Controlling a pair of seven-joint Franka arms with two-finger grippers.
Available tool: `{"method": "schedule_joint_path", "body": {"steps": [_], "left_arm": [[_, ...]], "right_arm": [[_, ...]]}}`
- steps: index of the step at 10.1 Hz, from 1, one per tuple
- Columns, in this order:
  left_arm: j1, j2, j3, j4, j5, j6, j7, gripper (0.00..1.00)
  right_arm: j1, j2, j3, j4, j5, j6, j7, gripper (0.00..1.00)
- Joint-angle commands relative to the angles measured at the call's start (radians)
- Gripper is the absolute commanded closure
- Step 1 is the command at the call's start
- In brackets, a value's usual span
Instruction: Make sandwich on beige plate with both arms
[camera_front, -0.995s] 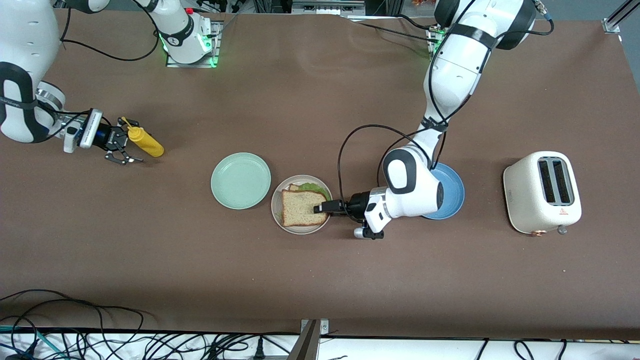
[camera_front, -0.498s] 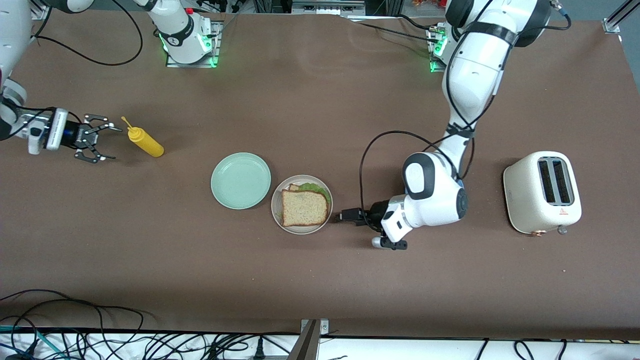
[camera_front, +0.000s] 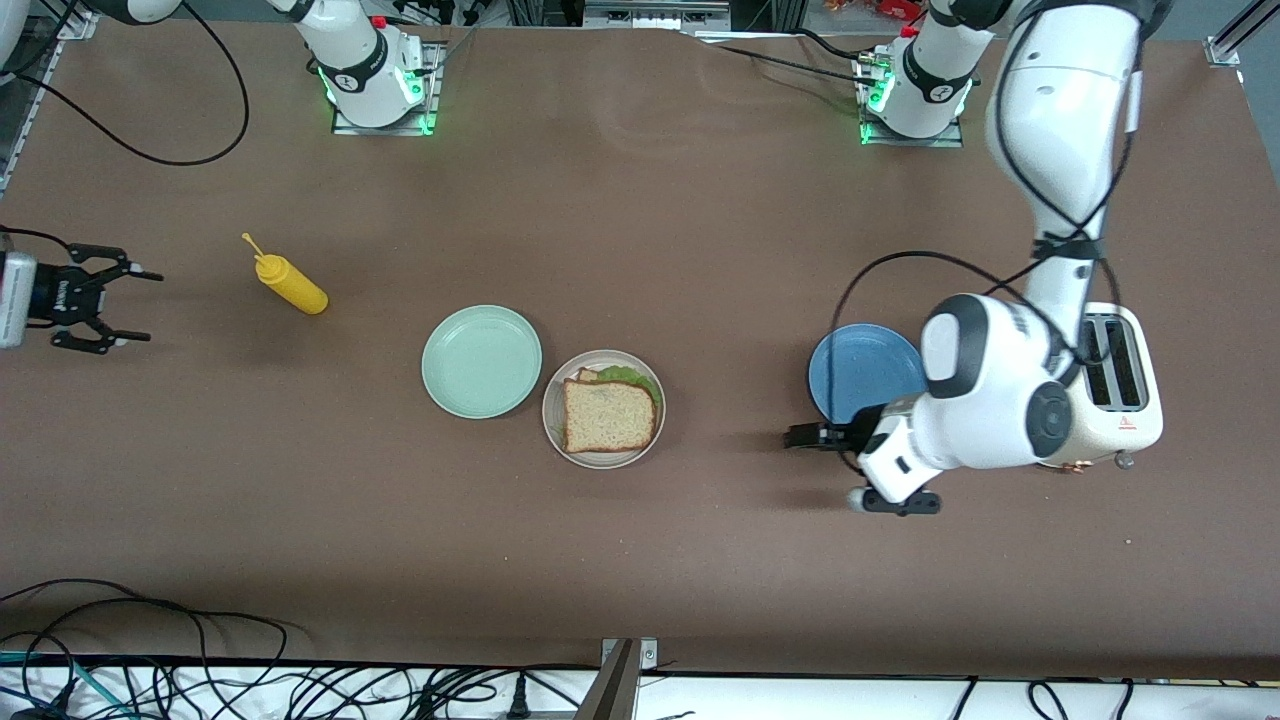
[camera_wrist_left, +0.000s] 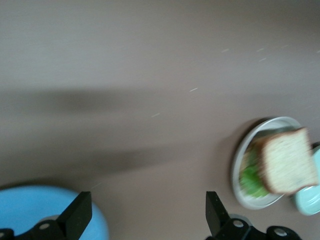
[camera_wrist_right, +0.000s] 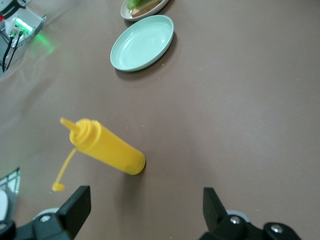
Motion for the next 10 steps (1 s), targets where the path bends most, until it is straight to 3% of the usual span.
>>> {"method": "schedule_joint_path", "body": {"steps": [1,4,8,9,10], "left_arm": [[0.044,-0.061,-0.007,-0.021,0.194,-0.149,-0.022,0.00],[0.115,-0.133,-0.007,-0.020,0.350,-0.314,-0.005,0.00],[0.162,-0.242,-0.001,-0.017,0.408,-0.471,0.004,0.00],[0.164,-0.265,-0.003,-0.017,0.433,-0.494,0.004,0.00],[0.164,-0.288,-0.001,-0.017,0.436,-0.523,0.004,0.00]], "right_arm": [[0.001,0.007,0.006,0.140,-0.049,-0.106,0.202,0.01],[0.016,0.007,0.007,0.266,-0.047,-0.163,0.429,0.01],[0.110,0.006,0.004,0.387,-0.073,-0.181,0.742,0.01],[0.137,-0.006,0.012,0.397,-0.092,-0.175,0.840,0.01],[0.142,-0.031,0.059,0.400,-0.136,-0.165,0.951,0.00]]}}
